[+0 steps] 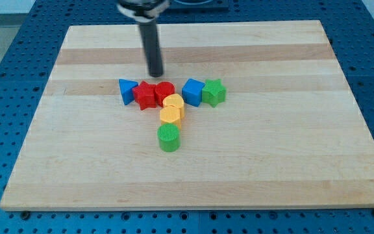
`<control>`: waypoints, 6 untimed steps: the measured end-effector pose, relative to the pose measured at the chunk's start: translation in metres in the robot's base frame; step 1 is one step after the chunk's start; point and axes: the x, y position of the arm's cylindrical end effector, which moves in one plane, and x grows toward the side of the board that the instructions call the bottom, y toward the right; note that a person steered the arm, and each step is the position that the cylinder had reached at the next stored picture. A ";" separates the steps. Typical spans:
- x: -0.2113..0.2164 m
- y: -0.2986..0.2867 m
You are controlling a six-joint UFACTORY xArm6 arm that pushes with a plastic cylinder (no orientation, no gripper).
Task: Move the arm diagonally to the bottom right of the green star
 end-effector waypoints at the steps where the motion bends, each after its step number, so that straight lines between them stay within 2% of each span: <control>1: 0.000 0.108; 2: 0.002 0.208; 3: 0.043 0.254; 4: 0.106 0.247; 5: 0.123 0.207; 6: 0.122 0.154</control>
